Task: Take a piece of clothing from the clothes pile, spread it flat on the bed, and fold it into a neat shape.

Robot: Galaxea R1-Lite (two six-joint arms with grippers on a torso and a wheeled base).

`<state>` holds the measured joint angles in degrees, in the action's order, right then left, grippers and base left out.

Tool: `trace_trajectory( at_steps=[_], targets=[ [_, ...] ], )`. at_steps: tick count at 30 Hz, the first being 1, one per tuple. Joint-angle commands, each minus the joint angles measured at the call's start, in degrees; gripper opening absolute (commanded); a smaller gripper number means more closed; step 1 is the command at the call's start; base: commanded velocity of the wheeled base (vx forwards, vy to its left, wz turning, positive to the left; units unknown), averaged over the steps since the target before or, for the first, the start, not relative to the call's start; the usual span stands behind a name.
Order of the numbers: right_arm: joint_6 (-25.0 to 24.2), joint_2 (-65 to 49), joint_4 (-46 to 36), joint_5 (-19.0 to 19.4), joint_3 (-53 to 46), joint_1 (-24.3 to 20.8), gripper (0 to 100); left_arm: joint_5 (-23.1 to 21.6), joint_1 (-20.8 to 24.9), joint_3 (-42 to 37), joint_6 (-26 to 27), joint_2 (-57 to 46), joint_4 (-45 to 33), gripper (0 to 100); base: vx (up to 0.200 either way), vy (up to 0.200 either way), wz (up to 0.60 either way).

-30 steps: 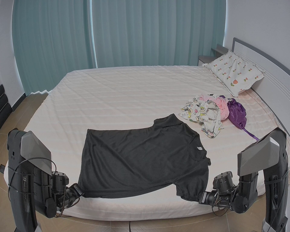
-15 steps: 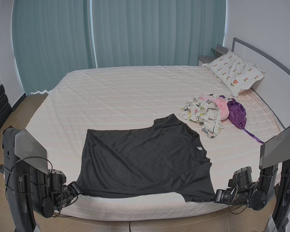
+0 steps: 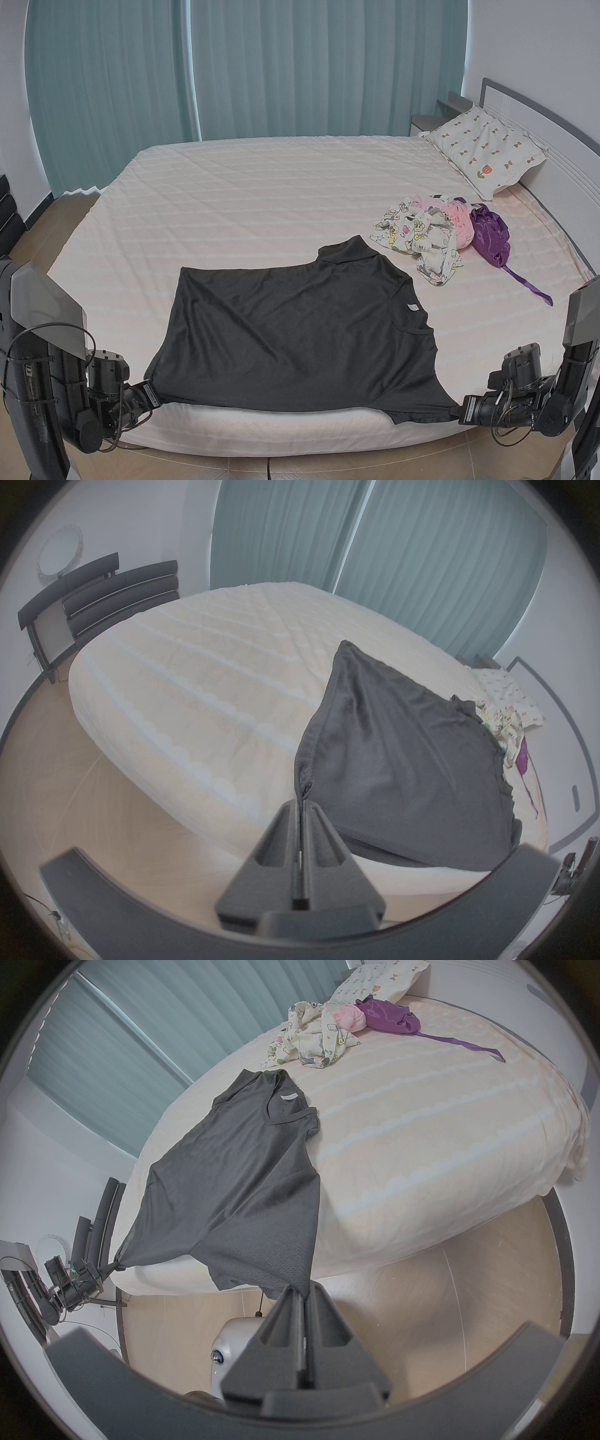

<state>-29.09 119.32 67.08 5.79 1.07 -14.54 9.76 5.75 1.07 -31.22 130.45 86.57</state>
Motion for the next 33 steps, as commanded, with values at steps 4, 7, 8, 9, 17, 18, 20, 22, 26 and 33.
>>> trace_trajectory(
  at_steps=[4, 7, 8, 9, 17, 18, 20, 22, 26, 33],
  targets=[
    [0.17, -5.06, -5.47, -0.52, -1.07, -0.75, 0, -0.1, 0.4, -0.9, 0.72, -5.03, -9.05, 0, 0.0, 0.0, 0.0],
    [1.66, -7.0, -8.9, -0.6, -1.07, -0.75, 0, -0.18, 0.49, -0.9, 0.81, -5.21, -12.21, 0, 0.0, 0.0, 0.0],
    [2.19, -7.79, -10.48, -0.6, -1.07, -0.66, 0, -0.18, 0.57, -0.9, 0.81, -5.3, -13.44, 0, 0.0, 0.0, 0.0],
    [2.37, -8.14, -11.27, -0.6, -1.07, -0.66, 0, -0.18, 0.57, -0.9, 0.72, -5.38, -14.14, 0, 0.0, 0.0, 0.0],
    [4.57, -12.01, -18.31, -0.6, -1.07, -0.66, 0, -0.45, 1.01, -0.9, 0.81, -8.02, -22.32, 0, 0.0, 0.0, 0.0],
    [4.83, -12.45, -19.27, -0.6, -1.07, -0.66, 0, -0.89, 1.19, -0.9, 0.81, -8.99, -24.16, 0, 0.0, 0.0, 0.0],
    [5.0, -12.97, -20.41, -0.6, -1.07, -0.66, 0, -1.94, 1.72, -0.9, 0.81, -11.01, -27.5, 0, 0.0, 0.0, 0.0],
    [5.09, -13.5, -21.12, -0.78, -1.07, -0.66, 0, -2.73, 2.68, -0.98, 0.63, -13.56, -31.28, 0, 0.0, 0.0, 0.0],
    [5.53, -14.91, -24.02, -0.78, -1.07, -0.75, 0, -2.82, 3.91, -0.9, 0.63, -16.63, -37.35, 0, 0.0, 0.0, 0.0],
    [7.64, -18.16, -28.59, -0.78, -1.07, -0.75, 0, -3.26, 5.32, -0.9, 0.37, -19.71, -44.38, 0, 0.0, 0.0, 0.0]
  ],
)
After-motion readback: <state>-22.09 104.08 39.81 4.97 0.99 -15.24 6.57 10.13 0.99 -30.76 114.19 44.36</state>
